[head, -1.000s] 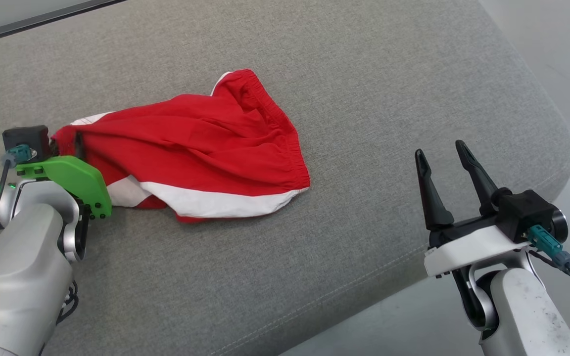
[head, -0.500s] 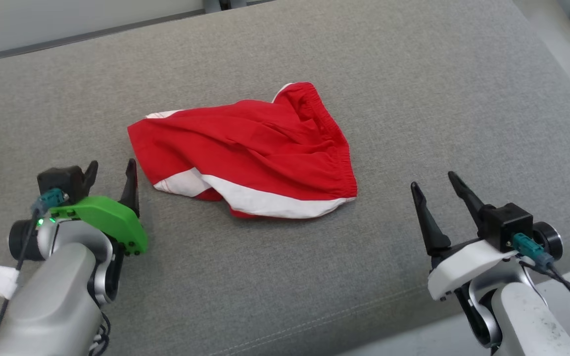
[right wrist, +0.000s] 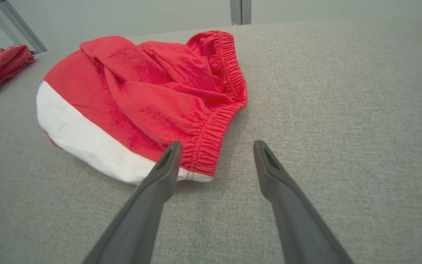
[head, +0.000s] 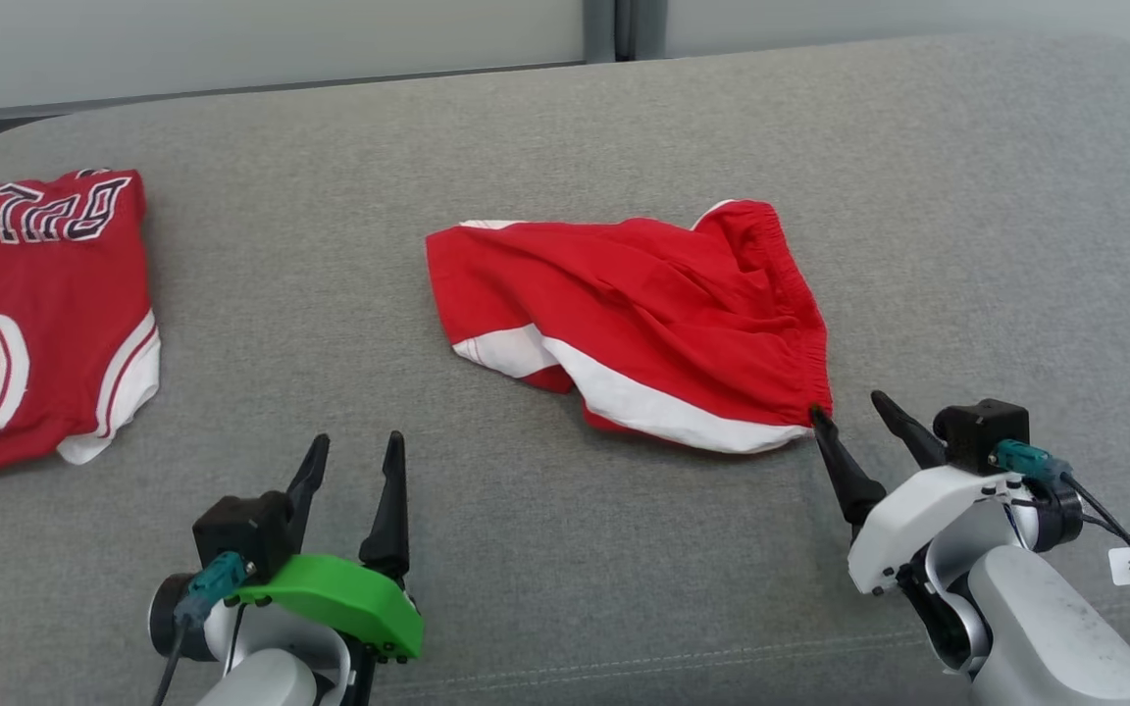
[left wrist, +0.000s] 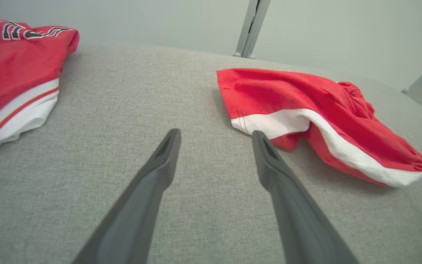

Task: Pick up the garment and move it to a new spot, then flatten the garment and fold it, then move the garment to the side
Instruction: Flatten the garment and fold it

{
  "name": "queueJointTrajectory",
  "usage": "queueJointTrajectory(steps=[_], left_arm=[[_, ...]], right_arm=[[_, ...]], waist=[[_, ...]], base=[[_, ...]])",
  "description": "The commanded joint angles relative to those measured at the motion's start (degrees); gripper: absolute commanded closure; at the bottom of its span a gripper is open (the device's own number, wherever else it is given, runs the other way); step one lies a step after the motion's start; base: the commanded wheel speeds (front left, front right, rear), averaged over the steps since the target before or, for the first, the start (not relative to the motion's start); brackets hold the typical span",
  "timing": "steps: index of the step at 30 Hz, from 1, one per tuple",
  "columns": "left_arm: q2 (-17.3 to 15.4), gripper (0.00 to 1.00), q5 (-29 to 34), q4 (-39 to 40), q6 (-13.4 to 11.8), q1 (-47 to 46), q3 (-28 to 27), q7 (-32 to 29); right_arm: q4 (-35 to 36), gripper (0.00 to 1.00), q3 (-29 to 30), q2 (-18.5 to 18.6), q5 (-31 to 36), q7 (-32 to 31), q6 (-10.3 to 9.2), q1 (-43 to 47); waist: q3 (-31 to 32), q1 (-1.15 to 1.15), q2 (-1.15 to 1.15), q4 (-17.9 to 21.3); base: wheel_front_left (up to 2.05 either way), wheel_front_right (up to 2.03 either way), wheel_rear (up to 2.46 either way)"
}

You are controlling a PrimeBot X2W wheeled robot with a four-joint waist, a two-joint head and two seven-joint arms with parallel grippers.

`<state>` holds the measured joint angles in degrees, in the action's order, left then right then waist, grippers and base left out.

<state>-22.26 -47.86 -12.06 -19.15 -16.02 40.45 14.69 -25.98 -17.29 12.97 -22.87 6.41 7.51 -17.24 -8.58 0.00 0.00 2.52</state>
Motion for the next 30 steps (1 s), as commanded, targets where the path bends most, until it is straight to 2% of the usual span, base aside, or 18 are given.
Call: queueJointTrajectory(steps=[1,6,12,13,14,15,16,17,26,30], left_arm=[[-0.5,0.0,0.9,2.6,-1.2,1.6,0.2,0.3],[-1.3,0.0,2.5,7.2,-3.1,2.8,1.3,-0.3],[-1.7,0.0,3.2,9.7,-4.1,2.7,1.8,-1.2],[-1.7,0.0,3.3,10.0,-4.2,2.7,1.9,-1.3],[-1.8,0.0,3.4,10.4,-4.4,2.7,2.0,-1.3],[-1.8,0.0,3.4,10.6,-4.5,2.7,2.0,-1.4],[-1.9,0.0,3.4,10.8,-4.5,2.8,2.0,-1.4],[-1.9,0.0,3.4,10.9,-4.6,2.8,2.0,-1.4],[-1.5,0.0,3.5,11.2,-4.6,2.5,2.0,-1.1],[-1.1,0.0,3.6,10.9,-4.0,1.6,2.4,-1.0]], right_arm=[[-2.3,0.0,-0.7,0.2,-2.5,0.5,-0.04,-1.6],[-8.5,0.0,-2.8,0.8,-7.4,0.3,-0.05,-4.3],[-13.8,0.01,-3.6,0.9,-13.5,-1.2,-0.04,-6.6],[-14.4,0.17,-3.9,1.0,-14.7,-1.3,-0.04,-7.1],[-14.8,0.53,-4.2,1.0,-15.8,-1.3,-0.04,-7.5],[-15.1,0.7,-4.6,1.1,-16.9,-1.6,-0.04,-7.8],[-15.2,0.96,-5.1,1.5,-17.7,-1.7,-0.04,-8.2],[-15.2,1.0,-5.7,1.9,-18.4,-1.7,-0.04,-8.7],[-16.0,1.0,-6.6,6.6,-22.7,-0.5,-0.04,-15.3],[-19.1,1.0,-6.2,8.0,-24.4,-3.2,-0.04,-19.0]], waist=[[1.0,0.0,0.0,-4.5],[0.8,0.0,0.0,-7.1],[0.6,0.0,0.0,-8.7],[0.5,0.0,0.0,-8.8],[0.4,0.0,0.0,-9.0],[0.3,0.0,0.0,-9.1],[0.2,0.0,0.0,-9.2],[0.1,0.0,0.0,-9.3],[-1.0,0.0,0.0,-9.2],[-1.7,0.0,0.0,-9.7]], base=[[0.0,0.0,0.0],[0.0,0.0,0.0],[0.0,0.0,0.0],[0.0,0.0,0.0],[0.0,0.0,0.0],[0.0,0.0,0.0],[0.0,0.0,0.0],[0.0,0.0,0.0],[0.0,0.0,0.0],[0.0,0.0,0.0]])
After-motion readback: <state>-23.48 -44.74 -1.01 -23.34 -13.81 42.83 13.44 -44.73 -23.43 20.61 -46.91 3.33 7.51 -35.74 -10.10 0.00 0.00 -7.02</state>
